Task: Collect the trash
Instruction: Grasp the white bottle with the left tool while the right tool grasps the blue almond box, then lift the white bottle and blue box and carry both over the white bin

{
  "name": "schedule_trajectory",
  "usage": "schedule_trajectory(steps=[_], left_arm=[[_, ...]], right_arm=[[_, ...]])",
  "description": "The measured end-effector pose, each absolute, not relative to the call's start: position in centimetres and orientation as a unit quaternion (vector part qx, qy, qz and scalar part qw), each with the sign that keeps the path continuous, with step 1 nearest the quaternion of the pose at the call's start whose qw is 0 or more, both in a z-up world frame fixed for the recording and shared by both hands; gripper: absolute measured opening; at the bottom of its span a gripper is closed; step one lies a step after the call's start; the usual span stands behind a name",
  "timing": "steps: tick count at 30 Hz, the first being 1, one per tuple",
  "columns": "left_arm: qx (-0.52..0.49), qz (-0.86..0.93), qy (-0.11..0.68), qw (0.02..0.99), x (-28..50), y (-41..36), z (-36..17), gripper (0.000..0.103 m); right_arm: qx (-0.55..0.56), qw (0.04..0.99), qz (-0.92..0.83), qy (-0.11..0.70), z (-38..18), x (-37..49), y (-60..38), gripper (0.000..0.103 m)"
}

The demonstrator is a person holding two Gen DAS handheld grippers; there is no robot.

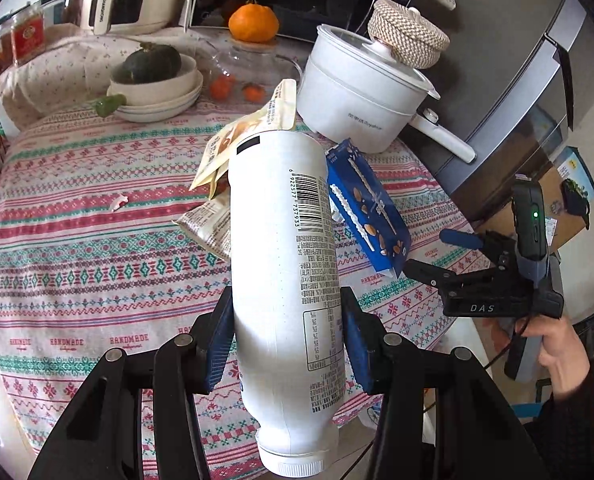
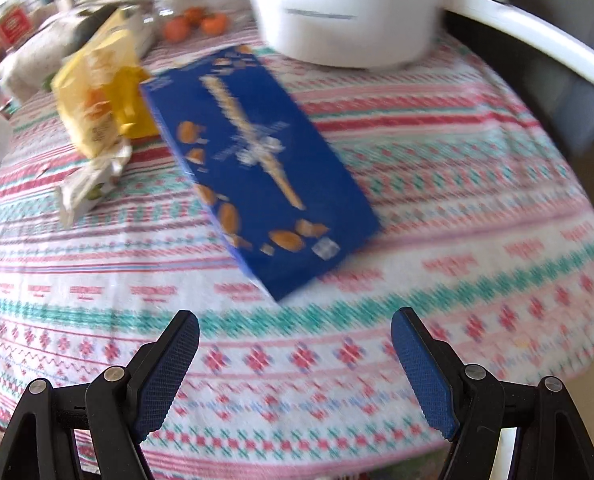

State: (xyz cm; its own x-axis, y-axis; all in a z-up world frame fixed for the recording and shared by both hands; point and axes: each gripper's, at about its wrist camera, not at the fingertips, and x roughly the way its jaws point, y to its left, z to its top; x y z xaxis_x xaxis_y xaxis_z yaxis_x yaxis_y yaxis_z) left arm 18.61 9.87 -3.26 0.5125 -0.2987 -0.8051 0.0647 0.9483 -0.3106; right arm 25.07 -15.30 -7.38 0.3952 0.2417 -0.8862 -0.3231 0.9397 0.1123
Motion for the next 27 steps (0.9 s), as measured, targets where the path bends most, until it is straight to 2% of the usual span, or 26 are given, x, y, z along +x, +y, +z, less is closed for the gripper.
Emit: schedule_trajectory(steps=[2,4,18,27], left_arm=[[-0.125,-0.106,0.481,0.861,18.4,10.5,-3.1,0.052],[-0.126,-0.104,0.479,0.862,18.3,10.9,-3.1,0.052],[-0.12,-0.096,0.493,0.856,19.8,10.7,-4.3,0.051],[-0.117,-0.096,0.491,0.858,20.4,9.7,-4.4,0.051]], right_arm=[[-0.072,0.837,0.196,0.507,-7.1,26.0,-14.5,0.085],[-0.1,0.836,0.22,0.492,-7.0,26.7,-14.1,0.102],[-0.14,0.804,0.269,0.511,-11.9,32.2,-13.3,0.102],[-0.108,0.803,0.264,0.523,-14.1,32.8,-12.9,0.099]])
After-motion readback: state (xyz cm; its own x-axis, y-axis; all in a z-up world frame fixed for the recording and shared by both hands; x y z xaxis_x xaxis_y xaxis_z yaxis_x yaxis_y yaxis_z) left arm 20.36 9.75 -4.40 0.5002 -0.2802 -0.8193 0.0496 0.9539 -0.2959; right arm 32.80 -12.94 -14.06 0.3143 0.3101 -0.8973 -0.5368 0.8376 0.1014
